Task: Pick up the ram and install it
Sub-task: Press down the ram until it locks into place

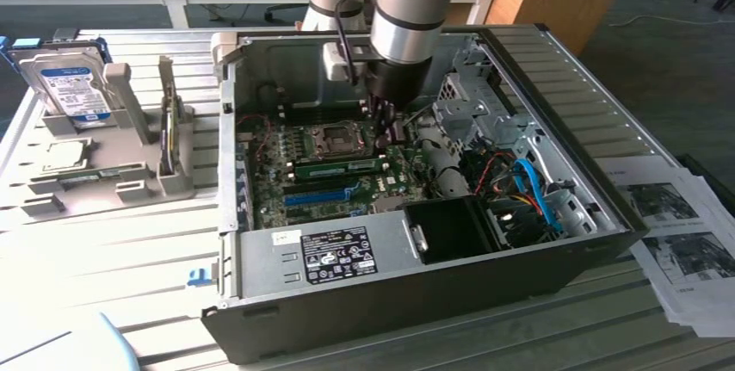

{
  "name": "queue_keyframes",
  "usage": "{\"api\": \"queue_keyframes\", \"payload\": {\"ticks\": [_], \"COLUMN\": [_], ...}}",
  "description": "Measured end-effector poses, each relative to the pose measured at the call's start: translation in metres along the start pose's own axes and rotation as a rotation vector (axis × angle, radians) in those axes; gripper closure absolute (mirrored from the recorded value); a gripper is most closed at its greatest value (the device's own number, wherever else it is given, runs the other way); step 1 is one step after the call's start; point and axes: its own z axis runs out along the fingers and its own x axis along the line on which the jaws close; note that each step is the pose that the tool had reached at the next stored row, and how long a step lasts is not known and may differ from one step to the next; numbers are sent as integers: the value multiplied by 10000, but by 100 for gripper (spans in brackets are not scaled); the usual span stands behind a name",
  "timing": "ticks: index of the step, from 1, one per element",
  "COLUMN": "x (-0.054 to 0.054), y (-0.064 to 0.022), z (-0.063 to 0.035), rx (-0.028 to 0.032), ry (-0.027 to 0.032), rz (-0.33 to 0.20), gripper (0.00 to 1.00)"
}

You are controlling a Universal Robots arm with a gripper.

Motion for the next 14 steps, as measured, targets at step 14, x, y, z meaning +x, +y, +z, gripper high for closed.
{"api": "queue_keyframes", "payload": {"ticks": [14], "x": [-1], "y": [-91], "z": [3], "rx": [0], "ry": [-1], "rz": [0], "gripper": [91]}}
